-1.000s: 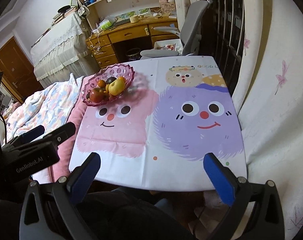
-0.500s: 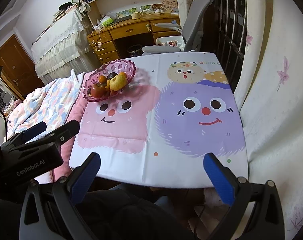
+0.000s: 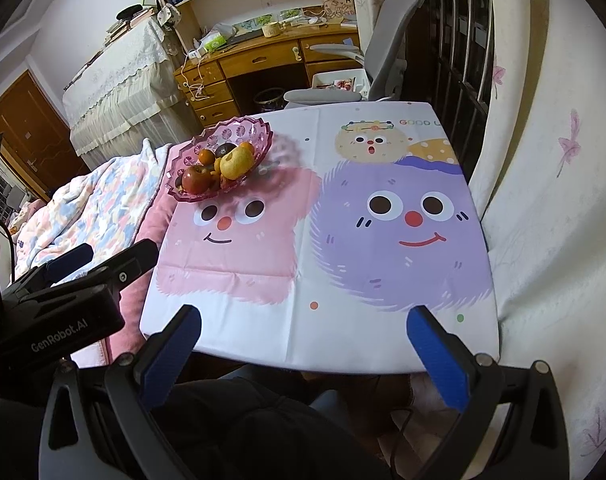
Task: Organize fruits
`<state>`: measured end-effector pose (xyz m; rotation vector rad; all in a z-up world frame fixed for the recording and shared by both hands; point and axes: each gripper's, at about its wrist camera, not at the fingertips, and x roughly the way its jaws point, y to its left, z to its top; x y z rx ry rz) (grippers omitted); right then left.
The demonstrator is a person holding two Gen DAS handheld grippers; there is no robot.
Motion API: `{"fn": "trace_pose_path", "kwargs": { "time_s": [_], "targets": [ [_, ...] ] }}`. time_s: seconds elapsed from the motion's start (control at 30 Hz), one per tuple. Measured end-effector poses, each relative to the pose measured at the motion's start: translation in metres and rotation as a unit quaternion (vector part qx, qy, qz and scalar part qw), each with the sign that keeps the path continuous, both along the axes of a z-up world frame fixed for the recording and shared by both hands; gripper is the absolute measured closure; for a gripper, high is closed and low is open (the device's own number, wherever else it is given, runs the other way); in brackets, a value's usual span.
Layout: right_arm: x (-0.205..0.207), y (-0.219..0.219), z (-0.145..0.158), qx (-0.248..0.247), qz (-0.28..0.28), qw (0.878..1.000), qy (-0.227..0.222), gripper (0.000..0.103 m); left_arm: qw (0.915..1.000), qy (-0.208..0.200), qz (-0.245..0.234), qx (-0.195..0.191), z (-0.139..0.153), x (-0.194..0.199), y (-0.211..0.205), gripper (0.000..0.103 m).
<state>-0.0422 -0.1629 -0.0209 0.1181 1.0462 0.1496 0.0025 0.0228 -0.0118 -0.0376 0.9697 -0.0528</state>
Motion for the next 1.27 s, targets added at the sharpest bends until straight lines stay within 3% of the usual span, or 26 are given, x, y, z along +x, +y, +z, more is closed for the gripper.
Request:
{"fn": "trace_pose_path", "kwargs": {
  "time_s": [1.27],
  "targets": [
    [0.002, -0.002, -0.002, 0.001, -0.003, 1.0, 0.003, 0.0, 1.0, 0.002, -0.007, 0.005, 0.004, 0.013, 0.005, 0.001]
  ]
}}
